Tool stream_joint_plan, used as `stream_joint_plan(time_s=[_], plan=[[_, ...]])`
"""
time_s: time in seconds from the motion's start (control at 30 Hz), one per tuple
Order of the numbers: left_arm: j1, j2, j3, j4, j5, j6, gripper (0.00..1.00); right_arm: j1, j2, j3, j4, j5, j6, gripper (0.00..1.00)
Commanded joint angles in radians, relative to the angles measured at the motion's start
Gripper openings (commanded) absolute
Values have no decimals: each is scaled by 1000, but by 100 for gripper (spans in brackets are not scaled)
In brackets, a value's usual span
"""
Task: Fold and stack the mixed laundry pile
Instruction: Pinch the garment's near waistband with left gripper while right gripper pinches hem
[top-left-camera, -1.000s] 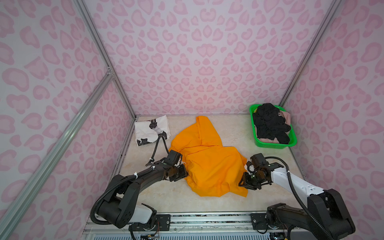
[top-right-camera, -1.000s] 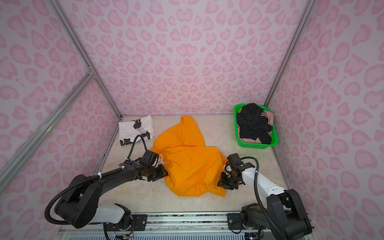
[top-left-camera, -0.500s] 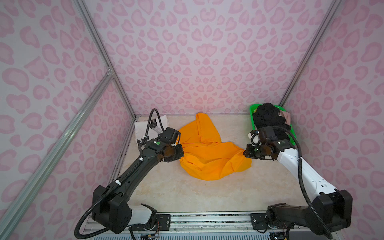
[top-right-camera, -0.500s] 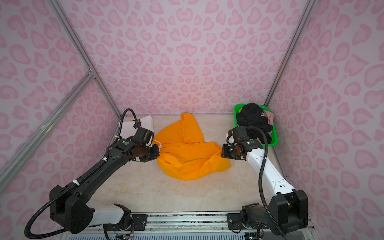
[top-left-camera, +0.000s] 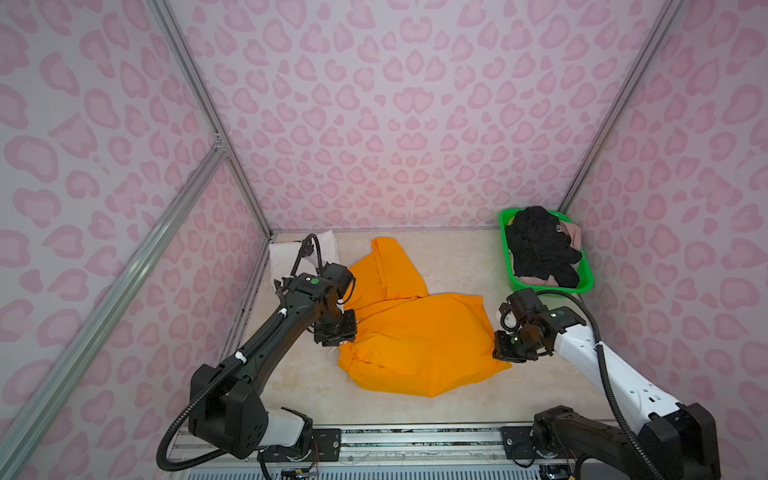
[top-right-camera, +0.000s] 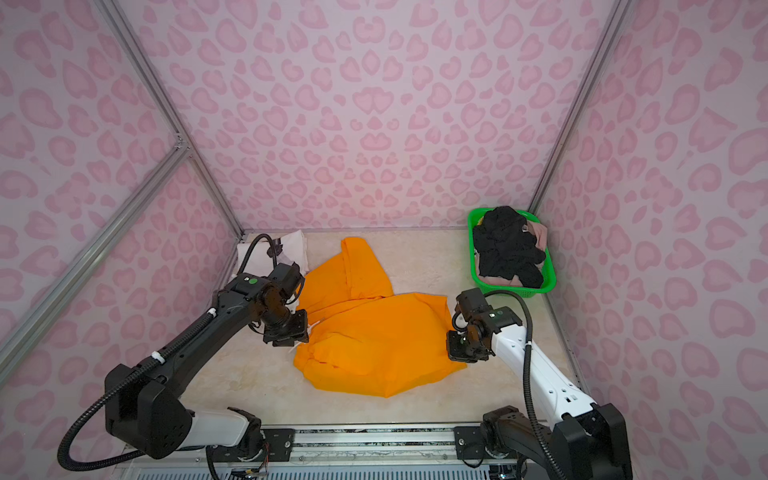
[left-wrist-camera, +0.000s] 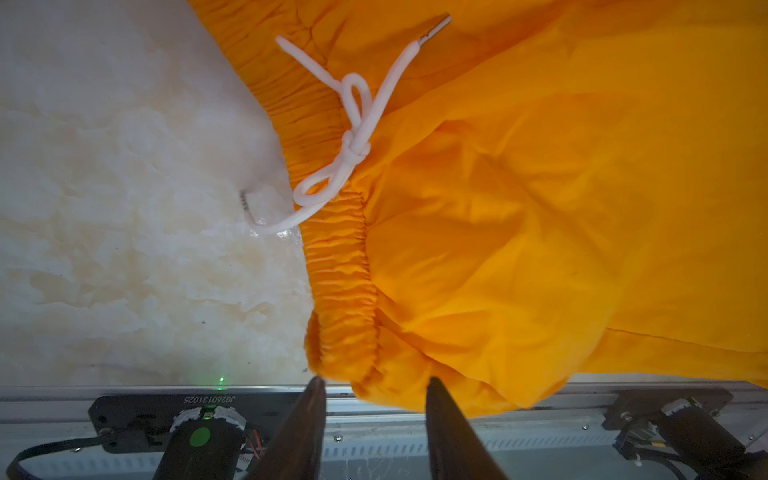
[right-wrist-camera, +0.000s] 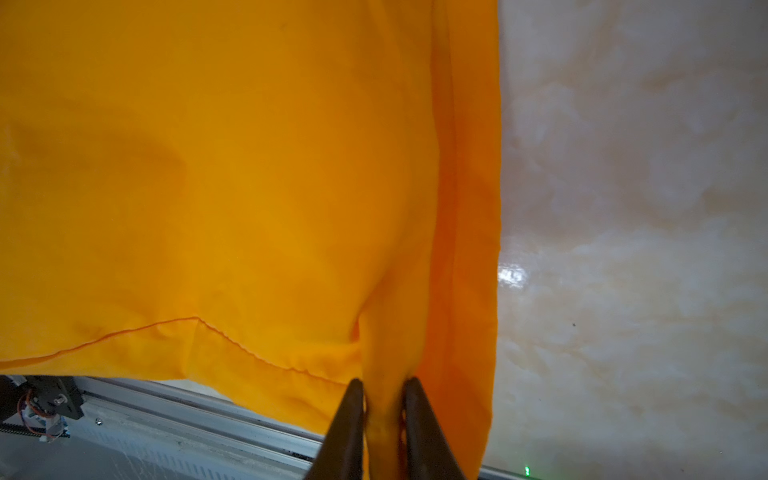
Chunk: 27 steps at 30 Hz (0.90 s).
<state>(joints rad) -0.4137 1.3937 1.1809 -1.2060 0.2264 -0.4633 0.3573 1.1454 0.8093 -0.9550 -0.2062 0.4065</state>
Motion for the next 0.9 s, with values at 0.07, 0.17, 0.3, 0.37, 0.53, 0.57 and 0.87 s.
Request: stream_joint_plan(time_s=[0.07,0.17,0.3,0.37,0.53,0.57,0.87], plan=[[0,-26,-21,43,23,-21,58,9,21,46,-20,63,5,38],[0,-53,-90,69,6,-54,58,9,57,96,-39,88,-31,46],[-5,-120,-247,149,-54,-157,54,9,120,101,-16,69,-57,51],[-5,-160,-336,220,-63,-207,53,8,137,74,25,48,-48,53],[-5,-190,-454,349,-90,-276,54,-19,174,-5,110,17,-29,53],[-5,-183,-463,364,-88,-275,55,-26,175,-18,120,17,-26,53],[-5,-74,-478,476,3,-216,54,-104,187,-111,198,-36,-13,49]])
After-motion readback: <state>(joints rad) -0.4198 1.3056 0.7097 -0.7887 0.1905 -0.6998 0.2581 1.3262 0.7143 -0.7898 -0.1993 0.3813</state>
